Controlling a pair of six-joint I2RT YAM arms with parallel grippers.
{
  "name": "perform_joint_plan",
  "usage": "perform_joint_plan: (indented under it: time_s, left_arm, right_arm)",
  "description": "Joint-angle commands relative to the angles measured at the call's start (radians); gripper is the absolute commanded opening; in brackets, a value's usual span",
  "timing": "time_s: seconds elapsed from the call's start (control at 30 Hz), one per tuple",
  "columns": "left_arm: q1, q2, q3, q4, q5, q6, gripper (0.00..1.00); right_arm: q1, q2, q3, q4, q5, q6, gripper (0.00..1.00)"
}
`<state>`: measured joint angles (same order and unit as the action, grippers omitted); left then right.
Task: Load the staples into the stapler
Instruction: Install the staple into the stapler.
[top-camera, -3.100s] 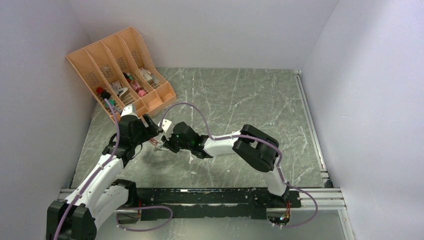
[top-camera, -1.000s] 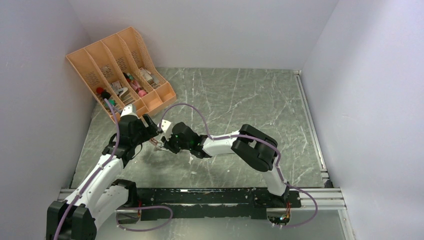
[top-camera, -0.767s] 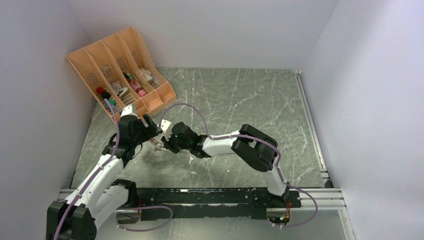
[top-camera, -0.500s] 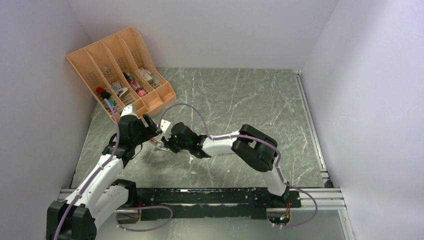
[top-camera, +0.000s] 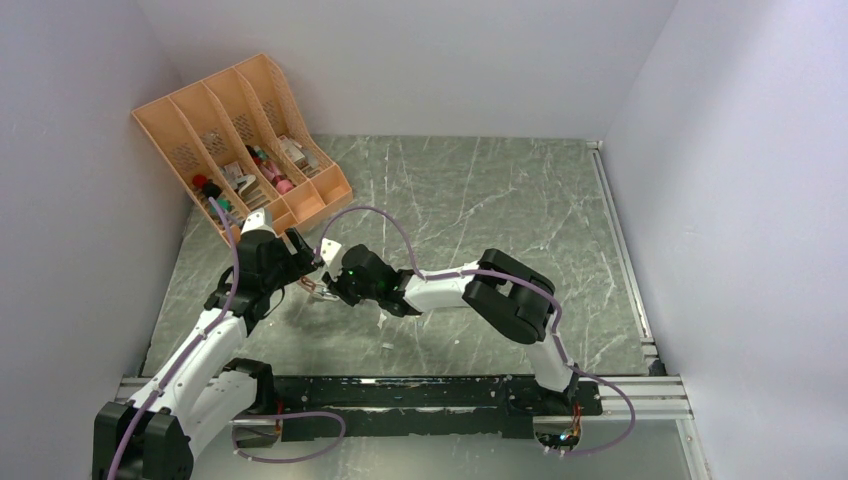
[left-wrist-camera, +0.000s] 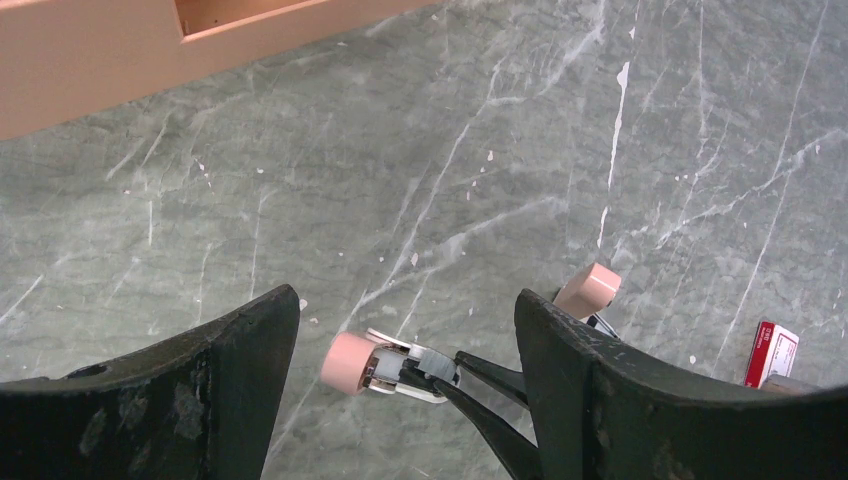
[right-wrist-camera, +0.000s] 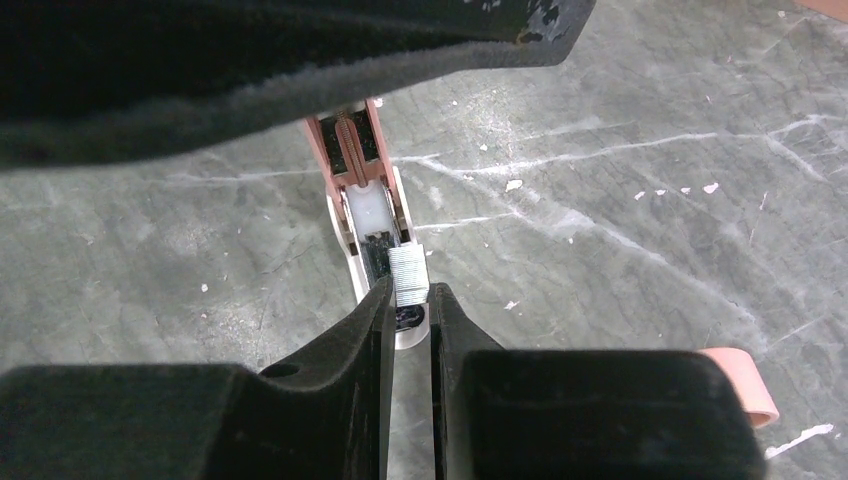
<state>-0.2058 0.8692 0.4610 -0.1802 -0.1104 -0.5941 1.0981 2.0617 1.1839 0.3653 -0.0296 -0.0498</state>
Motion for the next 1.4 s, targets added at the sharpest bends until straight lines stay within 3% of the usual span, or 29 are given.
perform_joint_plan:
  time_s: [0.0, 0.27, 1.37]
  left_arm:
    - [0.011, -0.009, -0.004, 0.022, 0.011, 0.010, 0.83]
    - [0.011, -0.007, -0.003, 0.021, 0.011, 0.009, 0.83]
    - [0.011, -0.012, -0.006, 0.020, 0.011, 0.008, 0.83]
  right_arm:
    - [0.002, -0.012, -0.007, 0.030, -0.008, -0.014, 0.17]
    - [0.002, -0.065, -0.061, 0.135, -0.077, -0.006, 0.18]
    - [0.003, 0.001, 0.000, 0.030, -0.041, 0.013, 0.17]
